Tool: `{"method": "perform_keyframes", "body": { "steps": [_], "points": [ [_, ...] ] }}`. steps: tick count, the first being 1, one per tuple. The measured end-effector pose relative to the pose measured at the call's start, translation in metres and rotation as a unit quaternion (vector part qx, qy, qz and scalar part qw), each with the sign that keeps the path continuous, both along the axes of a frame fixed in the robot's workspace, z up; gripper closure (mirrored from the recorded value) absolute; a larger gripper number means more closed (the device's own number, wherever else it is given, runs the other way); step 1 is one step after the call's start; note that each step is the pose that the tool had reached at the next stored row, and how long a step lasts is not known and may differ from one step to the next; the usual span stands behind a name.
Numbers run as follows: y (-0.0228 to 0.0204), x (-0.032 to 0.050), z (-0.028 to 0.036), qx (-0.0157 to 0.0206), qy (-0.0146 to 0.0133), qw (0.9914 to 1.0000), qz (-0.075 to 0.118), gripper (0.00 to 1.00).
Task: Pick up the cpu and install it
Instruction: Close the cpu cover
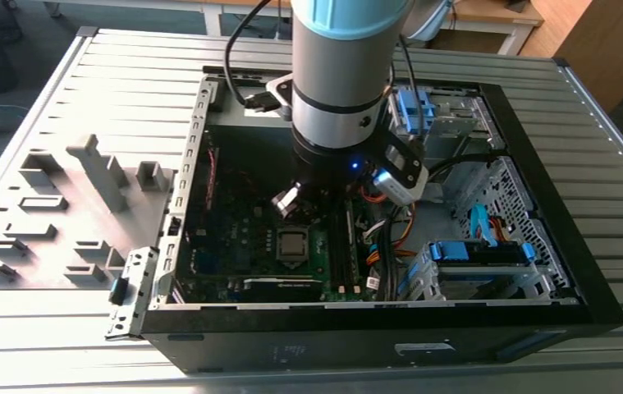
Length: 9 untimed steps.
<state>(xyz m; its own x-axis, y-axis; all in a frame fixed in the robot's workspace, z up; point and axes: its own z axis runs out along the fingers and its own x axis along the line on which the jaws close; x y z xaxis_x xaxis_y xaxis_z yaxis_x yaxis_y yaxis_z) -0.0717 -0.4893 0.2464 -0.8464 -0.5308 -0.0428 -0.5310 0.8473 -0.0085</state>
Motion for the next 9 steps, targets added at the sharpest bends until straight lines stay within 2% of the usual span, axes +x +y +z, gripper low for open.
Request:
{"method": "perform_keyframes", "body": {
  "steps": [9],
  "points": [
    [0.0001, 0.0019, -0.0001, -0.0001, 0.0000, 1.00000, 0.000, 0.89]
  ]
}}
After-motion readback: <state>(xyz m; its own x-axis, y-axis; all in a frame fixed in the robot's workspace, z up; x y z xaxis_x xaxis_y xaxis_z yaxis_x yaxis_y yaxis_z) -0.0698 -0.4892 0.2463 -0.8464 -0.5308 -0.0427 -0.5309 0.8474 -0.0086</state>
